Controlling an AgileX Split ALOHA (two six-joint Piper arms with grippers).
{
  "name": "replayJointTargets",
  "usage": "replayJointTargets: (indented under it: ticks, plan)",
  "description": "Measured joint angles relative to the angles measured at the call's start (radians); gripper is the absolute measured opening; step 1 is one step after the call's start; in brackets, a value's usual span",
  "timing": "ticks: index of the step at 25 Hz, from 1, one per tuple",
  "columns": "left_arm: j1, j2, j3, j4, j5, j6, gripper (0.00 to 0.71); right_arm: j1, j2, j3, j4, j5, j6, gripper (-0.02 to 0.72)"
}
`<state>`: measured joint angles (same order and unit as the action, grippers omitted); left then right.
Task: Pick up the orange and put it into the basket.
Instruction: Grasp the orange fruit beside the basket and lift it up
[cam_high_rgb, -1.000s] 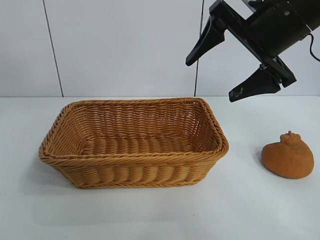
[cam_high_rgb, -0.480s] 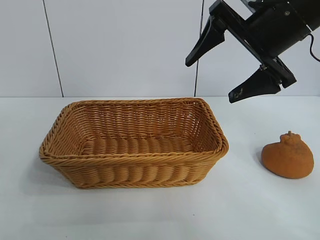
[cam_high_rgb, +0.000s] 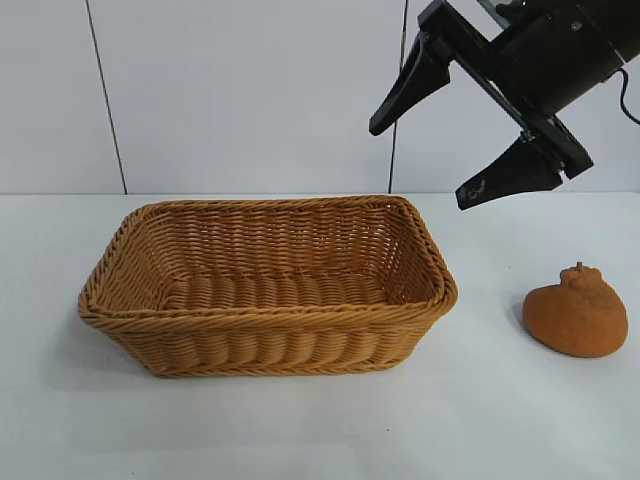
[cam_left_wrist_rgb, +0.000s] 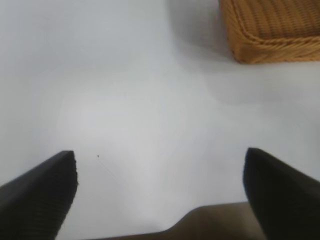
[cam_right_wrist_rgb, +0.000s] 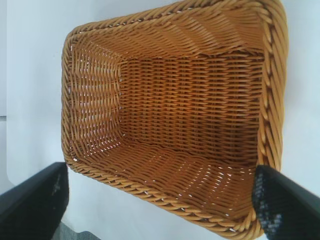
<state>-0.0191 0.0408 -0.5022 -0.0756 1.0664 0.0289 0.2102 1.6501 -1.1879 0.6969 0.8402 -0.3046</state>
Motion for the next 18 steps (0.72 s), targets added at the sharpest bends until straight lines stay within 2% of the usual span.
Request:
replayJointTargets:
  ticks: [4,7,9,11,18]
  plan:
    - [0.000,-0.045,0.000,0.000,-0.001,0.000,0.642,0.000,-0.012,-0.061,-0.162,0.044,0.098,0.683]
    - [0.000,-0.045,0.000,0.000,-0.001,0.000,0.642,-0.002,-0.014,-0.101,-0.313,0.078,0.184,0.683]
    - [0.000,-0.045,0.000,0.000,-0.001,0.000,0.642,-0.015,-0.014,-0.111,-0.378,0.087,0.235,0.683]
    - [0.000,-0.045,0.000,0.000,-0.001,0.000,0.642,-0.049,-0.014,-0.111,-0.415,0.094,0.261,0.683]
    - [0.000,-0.045,0.000,0.000,-0.001,0.000,0.642,-0.191,0.072,-0.111,-0.445,0.091,0.272,0.683]
